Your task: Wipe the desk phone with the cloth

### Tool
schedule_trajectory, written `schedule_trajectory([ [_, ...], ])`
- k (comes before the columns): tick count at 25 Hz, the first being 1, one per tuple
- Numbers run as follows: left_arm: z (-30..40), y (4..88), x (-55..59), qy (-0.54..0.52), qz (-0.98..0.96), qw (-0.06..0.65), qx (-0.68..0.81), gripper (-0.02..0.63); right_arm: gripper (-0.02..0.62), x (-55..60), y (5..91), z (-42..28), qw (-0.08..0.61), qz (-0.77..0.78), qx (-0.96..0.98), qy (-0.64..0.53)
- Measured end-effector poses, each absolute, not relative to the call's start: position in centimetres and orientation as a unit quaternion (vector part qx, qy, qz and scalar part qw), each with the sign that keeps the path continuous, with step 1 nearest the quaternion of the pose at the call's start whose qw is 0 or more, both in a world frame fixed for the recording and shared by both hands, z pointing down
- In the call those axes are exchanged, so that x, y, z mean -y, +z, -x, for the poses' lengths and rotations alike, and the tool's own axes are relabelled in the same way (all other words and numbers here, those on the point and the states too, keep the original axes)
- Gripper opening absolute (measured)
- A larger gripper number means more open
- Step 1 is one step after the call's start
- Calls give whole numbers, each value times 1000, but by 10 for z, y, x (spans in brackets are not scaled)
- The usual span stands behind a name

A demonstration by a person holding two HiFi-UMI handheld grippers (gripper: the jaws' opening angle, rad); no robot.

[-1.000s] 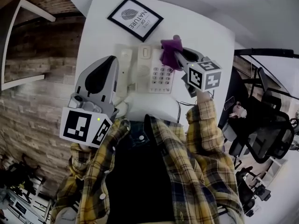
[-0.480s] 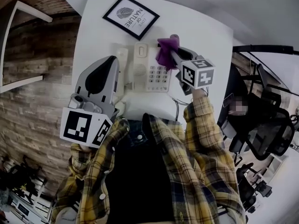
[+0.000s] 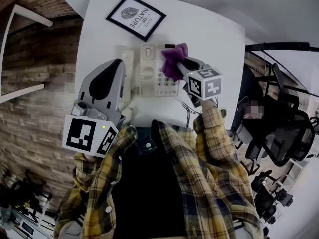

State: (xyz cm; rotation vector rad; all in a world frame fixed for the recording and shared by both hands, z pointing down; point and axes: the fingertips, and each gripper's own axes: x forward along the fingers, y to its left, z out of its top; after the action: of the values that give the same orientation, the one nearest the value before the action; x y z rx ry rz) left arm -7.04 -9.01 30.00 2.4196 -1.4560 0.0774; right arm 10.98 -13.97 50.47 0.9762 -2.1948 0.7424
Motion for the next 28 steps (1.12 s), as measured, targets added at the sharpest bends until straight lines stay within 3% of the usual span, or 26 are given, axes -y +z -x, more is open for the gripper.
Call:
schedule_trajectory([
  [28,53,301,84,31,-867,157,472,15,61,31,538,-119,320,-357,804,352],
])
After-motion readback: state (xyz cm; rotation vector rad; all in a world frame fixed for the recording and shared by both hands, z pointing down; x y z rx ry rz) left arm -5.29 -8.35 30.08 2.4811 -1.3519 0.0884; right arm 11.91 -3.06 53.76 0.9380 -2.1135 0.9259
